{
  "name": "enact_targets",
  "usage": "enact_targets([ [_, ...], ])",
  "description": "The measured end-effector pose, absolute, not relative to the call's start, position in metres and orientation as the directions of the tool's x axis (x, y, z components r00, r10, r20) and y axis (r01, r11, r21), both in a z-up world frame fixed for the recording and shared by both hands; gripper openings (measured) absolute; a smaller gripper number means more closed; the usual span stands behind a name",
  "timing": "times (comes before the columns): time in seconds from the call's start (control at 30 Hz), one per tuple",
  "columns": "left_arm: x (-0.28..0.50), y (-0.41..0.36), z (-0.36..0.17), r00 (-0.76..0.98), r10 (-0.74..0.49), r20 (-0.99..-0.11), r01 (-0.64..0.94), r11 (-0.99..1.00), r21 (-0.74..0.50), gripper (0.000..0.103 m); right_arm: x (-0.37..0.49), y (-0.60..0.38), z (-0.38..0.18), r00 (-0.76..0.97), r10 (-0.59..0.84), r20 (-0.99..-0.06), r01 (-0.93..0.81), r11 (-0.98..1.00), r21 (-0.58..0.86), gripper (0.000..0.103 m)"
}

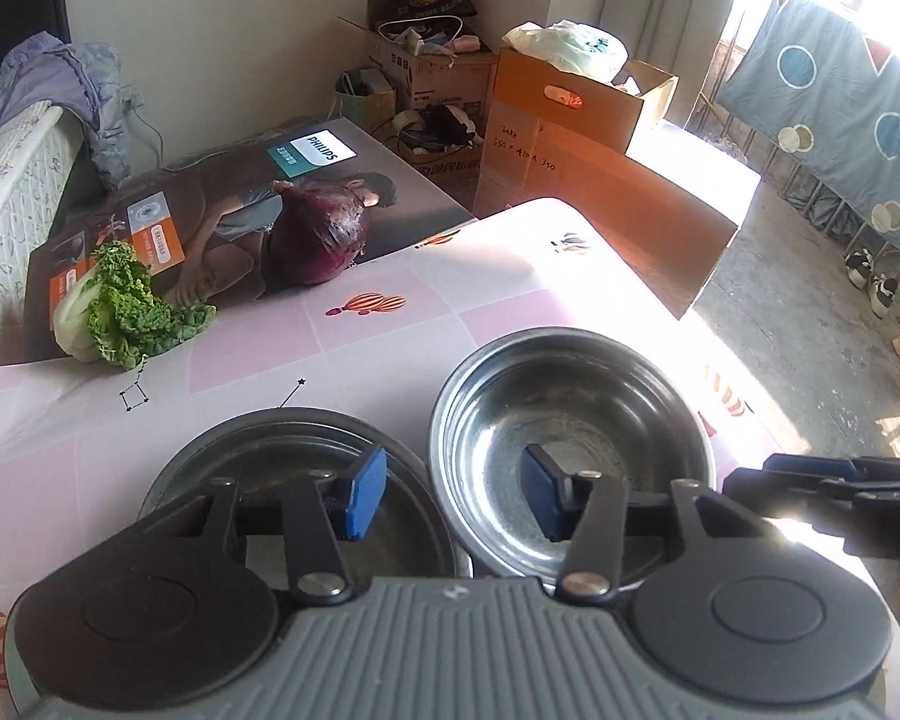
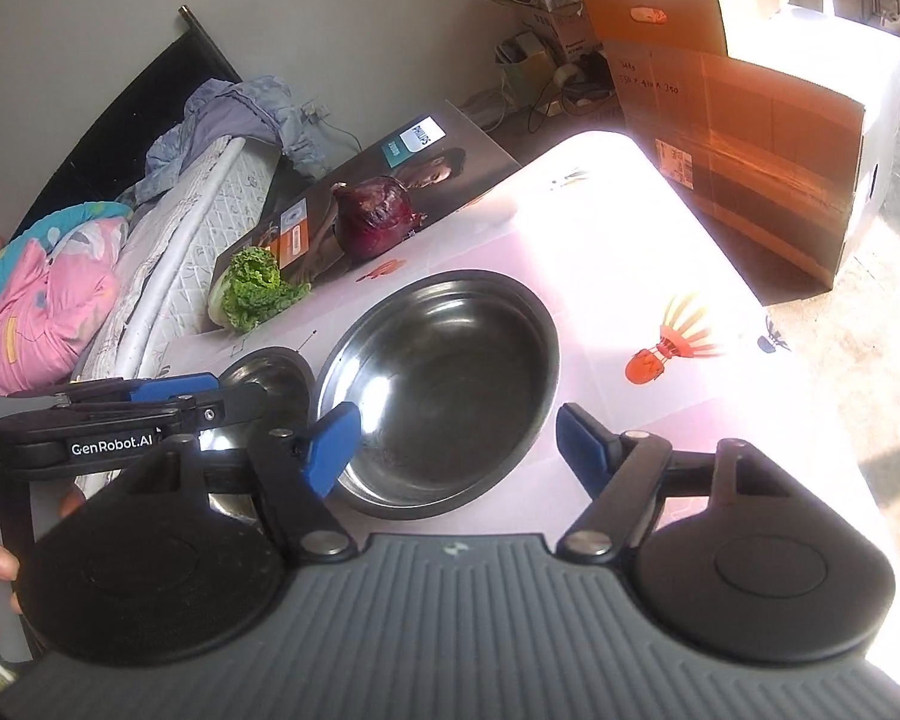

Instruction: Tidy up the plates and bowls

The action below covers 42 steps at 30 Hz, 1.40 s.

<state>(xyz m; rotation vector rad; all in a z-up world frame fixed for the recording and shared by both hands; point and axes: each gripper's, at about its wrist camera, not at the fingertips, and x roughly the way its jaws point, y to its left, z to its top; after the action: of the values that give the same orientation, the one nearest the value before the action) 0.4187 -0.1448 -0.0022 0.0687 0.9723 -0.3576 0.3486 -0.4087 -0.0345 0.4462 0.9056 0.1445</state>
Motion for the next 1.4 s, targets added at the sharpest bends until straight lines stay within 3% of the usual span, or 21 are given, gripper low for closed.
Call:
enact_targets([
  [0.07, 0.432, -0.151, -0.008, 0.499, -0.26, -0.827, 0.32, 0.942, -0.102, 0.047, 0.359, -0.411, -0.049, 0.592, 0.327, -0.736, 0.085, 0.884, 0.46, 0.057],
  [0.23, 0.455, -0.162, -0.021, 0.472, -0.231, -0.851, 0.294, 0.951, -0.096, 0.028, 0.377, -0.411, -0.066, 0.573, 0.348, -0.742, 0.103, 0.868, 0.486, 0.038],
  [0.27, 0.457, -0.164, -0.023, 0.469, -0.226, -0.854, 0.294, 0.952, -0.091, 0.027, 0.379, -0.411, -0.067, 0.573, 0.352, -0.74, 0.094, 0.869, 0.487, 0.028],
  [0.33, 0.461, -0.169, -0.027, 0.467, -0.213, -0.858, 0.287, 0.954, -0.081, 0.024, 0.382, -0.413, -0.072, 0.564, 0.384, -0.732, 0.097, 0.849, 0.52, 0.018],
  [0.43, 0.466, -0.171, -0.03, 0.468, -0.203, -0.86, 0.271, 0.959, -0.079, 0.024, 0.384, -0.413, -0.076, 0.557, 0.392, -0.732, 0.098, 0.844, 0.527, 0.012],
  [0.73, 0.472, -0.182, -0.031, 0.473, -0.179, -0.863, 0.257, 0.965, -0.059, 0.025, 0.376, -0.437, -0.068, 0.604, 0.393, -0.694, 0.141, 0.804, 0.578, 0.017],
  [0.9, 0.477, -0.186, -0.035, 0.489, -0.146, -0.86, 0.231, 0.972, -0.033, 0.045, 0.379, -0.452, -0.079, 0.598, 0.387, -0.701, 0.209, 0.77, 0.603, 0.031],
  [1.03, 0.484, -0.189, -0.04, 0.487, -0.114, -0.866, 0.208, 0.978, -0.012, 0.048, 0.382, -0.45, -0.09, 0.572, 0.414, -0.708, 0.224, 0.752, 0.62, 0.032],
  [1.2, 0.487, -0.189, -0.047, 0.426, -0.148, -0.892, 0.207, 0.976, -0.063, 0.046, 0.386, -0.442, -0.098, 0.561, 0.431, -0.706, 0.214, 0.749, 0.627, 0.028],
  [1.27, 0.482, -0.19, -0.046, 0.414, -0.156, -0.897, 0.202, 0.976, -0.077, 0.046, 0.386, -0.442, -0.098, 0.564, 0.433, -0.704, 0.209, 0.749, 0.628, 0.018],
  [1.4, 0.469, -0.183, -0.046, 0.32, -0.243, -0.916, 0.193, 0.963, -0.189, 0.045, 0.38, -0.453, -0.098, 0.583, 0.418, -0.697, 0.217, 0.746, 0.629, 0.017],
])
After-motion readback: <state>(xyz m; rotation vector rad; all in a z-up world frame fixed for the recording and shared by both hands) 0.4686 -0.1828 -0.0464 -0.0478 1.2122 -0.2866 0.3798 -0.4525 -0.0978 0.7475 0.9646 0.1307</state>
